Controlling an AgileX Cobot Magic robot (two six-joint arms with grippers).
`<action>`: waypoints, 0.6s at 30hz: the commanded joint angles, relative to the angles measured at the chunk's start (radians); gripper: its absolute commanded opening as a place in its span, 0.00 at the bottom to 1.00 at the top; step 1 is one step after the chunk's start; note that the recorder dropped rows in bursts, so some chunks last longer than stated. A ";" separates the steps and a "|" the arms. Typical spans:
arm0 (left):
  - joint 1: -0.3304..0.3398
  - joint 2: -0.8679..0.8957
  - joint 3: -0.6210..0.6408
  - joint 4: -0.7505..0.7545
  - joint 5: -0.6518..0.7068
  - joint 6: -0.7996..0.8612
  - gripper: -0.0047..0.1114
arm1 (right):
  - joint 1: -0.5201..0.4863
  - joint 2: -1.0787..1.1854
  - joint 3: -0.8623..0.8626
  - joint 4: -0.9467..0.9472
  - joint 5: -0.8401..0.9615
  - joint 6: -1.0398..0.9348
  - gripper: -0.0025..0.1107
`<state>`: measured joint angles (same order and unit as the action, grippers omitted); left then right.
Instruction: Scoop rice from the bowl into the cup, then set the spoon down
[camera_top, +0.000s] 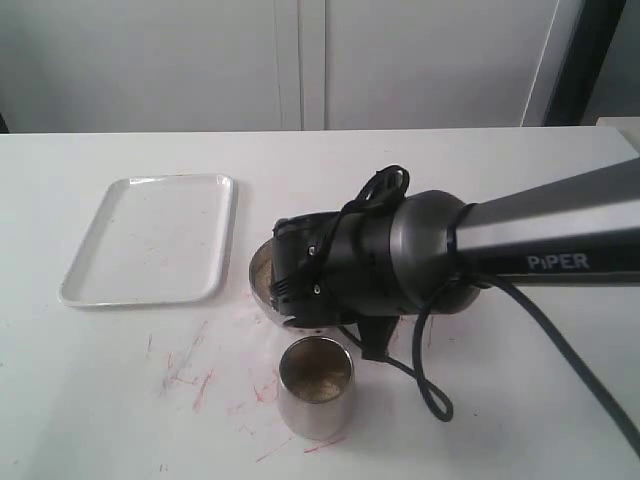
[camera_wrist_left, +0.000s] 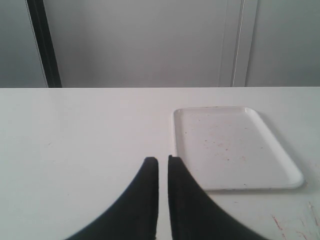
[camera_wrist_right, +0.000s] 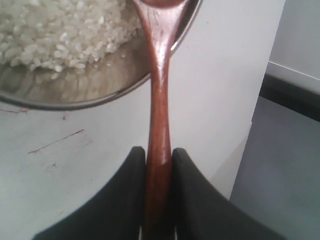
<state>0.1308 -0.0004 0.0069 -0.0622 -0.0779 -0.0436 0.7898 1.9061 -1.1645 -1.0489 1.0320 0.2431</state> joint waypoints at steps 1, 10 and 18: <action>-0.004 0.000 -0.007 -0.005 -0.004 -0.005 0.16 | -0.005 -0.001 -0.001 0.013 0.016 -0.014 0.02; -0.004 0.000 -0.007 -0.005 -0.004 -0.005 0.16 | -0.007 0.000 -0.001 0.122 0.011 -0.056 0.02; -0.004 0.000 -0.007 -0.005 -0.004 -0.005 0.16 | -0.036 -0.014 -0.001 0.225 -0.031 -0.066 0.02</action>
<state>0.1308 -0.0004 0.0069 -0.0622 -0.0779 -0.0436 0.7670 1.9067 -1.1645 -0.8625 1.0123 0.1907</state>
